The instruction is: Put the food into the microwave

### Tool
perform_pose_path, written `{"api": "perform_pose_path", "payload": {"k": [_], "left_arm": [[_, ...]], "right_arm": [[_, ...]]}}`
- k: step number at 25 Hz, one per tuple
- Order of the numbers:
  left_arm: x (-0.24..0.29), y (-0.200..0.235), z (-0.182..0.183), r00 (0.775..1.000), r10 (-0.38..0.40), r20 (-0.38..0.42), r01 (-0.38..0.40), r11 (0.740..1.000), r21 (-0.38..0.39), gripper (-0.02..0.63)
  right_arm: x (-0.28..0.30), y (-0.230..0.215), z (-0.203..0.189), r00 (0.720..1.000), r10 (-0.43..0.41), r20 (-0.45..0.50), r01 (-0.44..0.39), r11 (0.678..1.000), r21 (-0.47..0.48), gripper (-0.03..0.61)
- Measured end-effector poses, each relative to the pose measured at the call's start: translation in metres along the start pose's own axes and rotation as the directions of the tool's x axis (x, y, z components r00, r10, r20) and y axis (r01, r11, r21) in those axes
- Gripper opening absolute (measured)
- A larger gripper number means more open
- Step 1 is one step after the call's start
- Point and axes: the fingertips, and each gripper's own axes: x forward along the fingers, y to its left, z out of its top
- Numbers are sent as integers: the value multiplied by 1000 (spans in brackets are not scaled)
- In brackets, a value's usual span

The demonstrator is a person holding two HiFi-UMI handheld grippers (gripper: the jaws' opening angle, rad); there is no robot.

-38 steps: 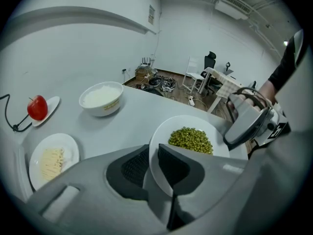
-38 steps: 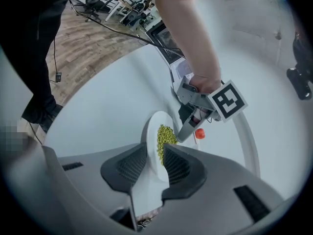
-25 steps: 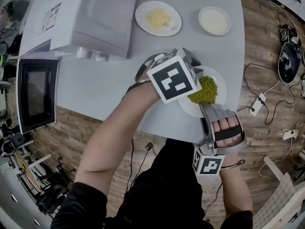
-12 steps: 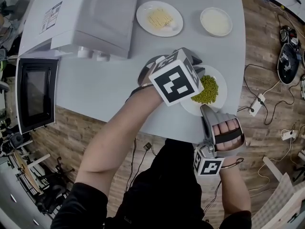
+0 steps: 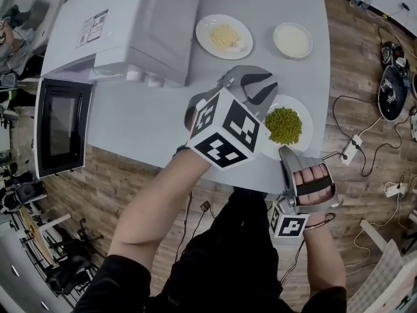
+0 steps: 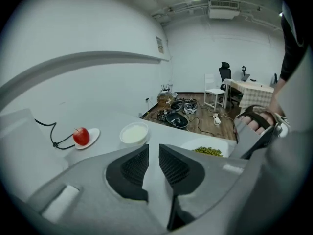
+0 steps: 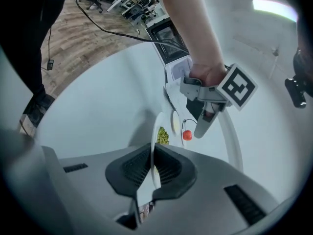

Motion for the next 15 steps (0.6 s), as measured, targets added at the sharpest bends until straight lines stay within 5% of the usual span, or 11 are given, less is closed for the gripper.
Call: {"api": "perform_pose_path", "payload": {"k": [6,15], "left_arm": [[-79,-22,8,993,120,1,-120,993,0,67],[-197,-63,21,985,166,-47,-168,985,-33,67]], "right_arm": [[-29,-42,-1,999,-37,13,38,999,-39,23],[-92,-119,8,997,-69,40,72,994,-76,23]]}}
